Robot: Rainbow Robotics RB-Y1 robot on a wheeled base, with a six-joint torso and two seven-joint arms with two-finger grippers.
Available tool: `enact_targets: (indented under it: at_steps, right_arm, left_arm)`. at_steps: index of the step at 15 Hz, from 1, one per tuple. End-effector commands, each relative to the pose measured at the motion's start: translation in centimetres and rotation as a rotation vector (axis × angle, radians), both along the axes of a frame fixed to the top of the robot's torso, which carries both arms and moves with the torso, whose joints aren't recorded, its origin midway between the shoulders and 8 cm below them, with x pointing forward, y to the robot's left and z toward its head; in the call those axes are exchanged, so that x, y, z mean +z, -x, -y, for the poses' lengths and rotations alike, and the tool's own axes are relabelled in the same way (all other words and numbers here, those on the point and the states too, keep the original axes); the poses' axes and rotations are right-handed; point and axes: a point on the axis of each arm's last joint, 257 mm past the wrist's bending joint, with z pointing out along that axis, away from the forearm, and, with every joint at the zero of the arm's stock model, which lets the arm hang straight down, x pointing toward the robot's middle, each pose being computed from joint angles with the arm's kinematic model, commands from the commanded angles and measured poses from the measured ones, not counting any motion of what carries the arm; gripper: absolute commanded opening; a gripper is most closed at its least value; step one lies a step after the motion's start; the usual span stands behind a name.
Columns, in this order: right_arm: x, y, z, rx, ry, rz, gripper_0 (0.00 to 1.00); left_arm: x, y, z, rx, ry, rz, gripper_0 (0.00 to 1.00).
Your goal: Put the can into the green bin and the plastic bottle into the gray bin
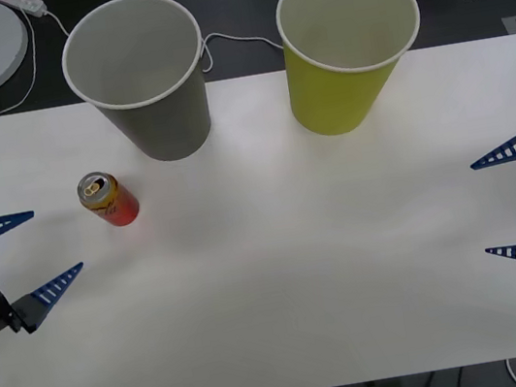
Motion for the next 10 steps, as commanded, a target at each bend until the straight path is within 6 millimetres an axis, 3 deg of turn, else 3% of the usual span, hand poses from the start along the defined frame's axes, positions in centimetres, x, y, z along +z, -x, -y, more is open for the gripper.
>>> enact_targets:
  at_steps: [1,10]
  right_arm:
    - [0.0,0.0,0.0,0.0,0.0,0.0,1.0]
    - [0.0,0.0,0.0,0.0,0.0,0.0,1.0]
  left_arm:
    - [-0.5,-0.7,-0.1,0.065,0.066,0.01,1.0]
    - [-1.8,-2.6,-1.1,0.222,0.194,0.027,1.0]
